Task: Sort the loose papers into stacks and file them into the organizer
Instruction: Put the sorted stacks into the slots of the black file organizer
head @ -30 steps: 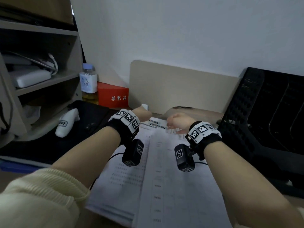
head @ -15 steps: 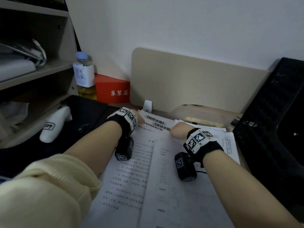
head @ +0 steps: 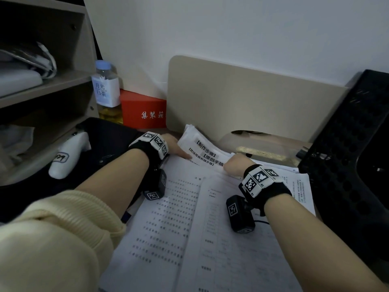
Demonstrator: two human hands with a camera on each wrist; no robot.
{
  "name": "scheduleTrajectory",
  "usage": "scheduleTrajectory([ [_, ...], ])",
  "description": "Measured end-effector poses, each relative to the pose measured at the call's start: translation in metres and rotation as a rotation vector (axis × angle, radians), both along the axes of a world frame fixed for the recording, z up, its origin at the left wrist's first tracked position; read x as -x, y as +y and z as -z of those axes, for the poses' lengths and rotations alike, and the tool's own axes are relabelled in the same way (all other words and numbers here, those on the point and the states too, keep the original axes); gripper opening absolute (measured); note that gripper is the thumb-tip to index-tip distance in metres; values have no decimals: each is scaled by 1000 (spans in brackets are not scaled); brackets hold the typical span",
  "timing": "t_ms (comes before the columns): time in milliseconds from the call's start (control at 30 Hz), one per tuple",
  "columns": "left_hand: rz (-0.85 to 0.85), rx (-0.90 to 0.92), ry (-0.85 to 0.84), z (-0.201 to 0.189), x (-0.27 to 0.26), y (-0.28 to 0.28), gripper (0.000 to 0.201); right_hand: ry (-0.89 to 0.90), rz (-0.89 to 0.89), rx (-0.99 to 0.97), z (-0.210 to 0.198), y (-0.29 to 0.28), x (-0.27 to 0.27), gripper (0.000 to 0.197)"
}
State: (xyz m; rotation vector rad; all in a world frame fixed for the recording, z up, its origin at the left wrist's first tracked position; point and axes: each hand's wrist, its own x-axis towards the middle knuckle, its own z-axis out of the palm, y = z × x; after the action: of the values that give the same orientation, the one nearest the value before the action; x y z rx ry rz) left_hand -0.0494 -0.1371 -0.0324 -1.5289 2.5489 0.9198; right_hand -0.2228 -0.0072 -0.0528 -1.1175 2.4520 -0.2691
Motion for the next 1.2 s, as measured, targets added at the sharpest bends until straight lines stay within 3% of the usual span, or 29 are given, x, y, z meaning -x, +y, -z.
scheduleTrajectory([
  [133, 27, -67, 164, 1, 1, 1, 46, 14, 24, 6, -1, 1, -1, 5],
  [267, -12, -47, 297, -2, -1, 6, 39, 24, 28, 0, -5, 5, -7, 32],
  [467, -88, -37, 619, -31, -24, 16, 20, 30, -9, 37, -16, 18, -16, 22],
  [667, -171, 111, 1071, -65, -49, 34, 7, -105, 79, 264, -37, 31, -34, 65],
  [833, -136, 222, 1280, -103, -68, 56, 9, -151, 175, 586, -66, 33, -52, 80],
  [933, -87, 282, 1349, -121, -79, 77, 16, -132, 179, 712, -86, 45, -61, 80],
  [1033, -70, 196, 1372, -125, -87, 95, 37, -196, 155, 867, -97, 59, -68, 77],
  [1100, -55, 144, 1369, -121, -92, 105, 51, -237, 138, 969, -97, 68, -71, 51],
  [1133, -41, 122, 1381, -118, -94, 111, 43, -256, 140, 1011, -96, 73, -73, 38],
  [1200, -29, 71, 1415, -112, -97, 123, 20, -299, 176, 1072, -94, 86, -74, 34],
])
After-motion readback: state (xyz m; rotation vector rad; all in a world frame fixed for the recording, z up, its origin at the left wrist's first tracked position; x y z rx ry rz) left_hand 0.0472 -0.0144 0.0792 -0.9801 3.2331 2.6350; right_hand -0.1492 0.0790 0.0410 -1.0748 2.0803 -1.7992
